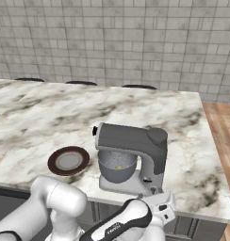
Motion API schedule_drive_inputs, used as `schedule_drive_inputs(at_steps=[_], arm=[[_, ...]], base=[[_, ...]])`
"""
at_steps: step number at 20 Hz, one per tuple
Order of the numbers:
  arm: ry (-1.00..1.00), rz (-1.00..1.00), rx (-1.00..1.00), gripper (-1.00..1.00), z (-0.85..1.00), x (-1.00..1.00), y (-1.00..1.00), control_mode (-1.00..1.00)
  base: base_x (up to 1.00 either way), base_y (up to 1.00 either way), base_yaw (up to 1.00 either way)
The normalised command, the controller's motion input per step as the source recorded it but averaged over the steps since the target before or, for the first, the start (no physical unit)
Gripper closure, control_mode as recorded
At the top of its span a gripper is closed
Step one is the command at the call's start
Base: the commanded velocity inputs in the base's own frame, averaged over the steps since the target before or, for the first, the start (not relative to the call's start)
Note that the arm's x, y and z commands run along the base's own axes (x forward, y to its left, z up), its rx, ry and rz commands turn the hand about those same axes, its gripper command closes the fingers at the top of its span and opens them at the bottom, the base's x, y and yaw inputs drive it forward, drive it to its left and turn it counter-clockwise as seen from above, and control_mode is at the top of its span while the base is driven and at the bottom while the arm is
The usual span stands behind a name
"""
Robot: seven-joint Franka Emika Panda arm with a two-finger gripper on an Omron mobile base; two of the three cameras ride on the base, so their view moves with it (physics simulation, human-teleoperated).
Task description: Add butter and sugar cubes to the stand mixer bowl and then turn on the stand mixer to begin making frosting.
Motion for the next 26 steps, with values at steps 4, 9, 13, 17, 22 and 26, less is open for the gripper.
schedule_drive_inputs(at_steps=[4,9,13,17,22,26], arm=[[0.0,-0.01,0.0,-1.0,-0.1,0.04,-0.06,-1.0],[0.0,0.0,0.0,-1.0,-0.04,0.09,-0.04,-1.0],[0.0,0.0,0.0,-1.0,0.0,0.11,-0.08,-1.0],[0.0,0.0,0.0,-1.0,-0.03,0.09,-0.11,-1.0],[-0.03,0.0,0.0,-1.0,-0.01,0.01,-0.07,-1.0],[-0.11,-0.03,0.0,-1.0,0.01,-0.23,0.0,-1.0]], base=[[0.0,0.0,0.0],[0.0,0.0,0.0],[0.0,0.0,0.0],[0.0,0.0,0.0],[0.0,0.0,0.0],[0.0,0.0,0.0]])
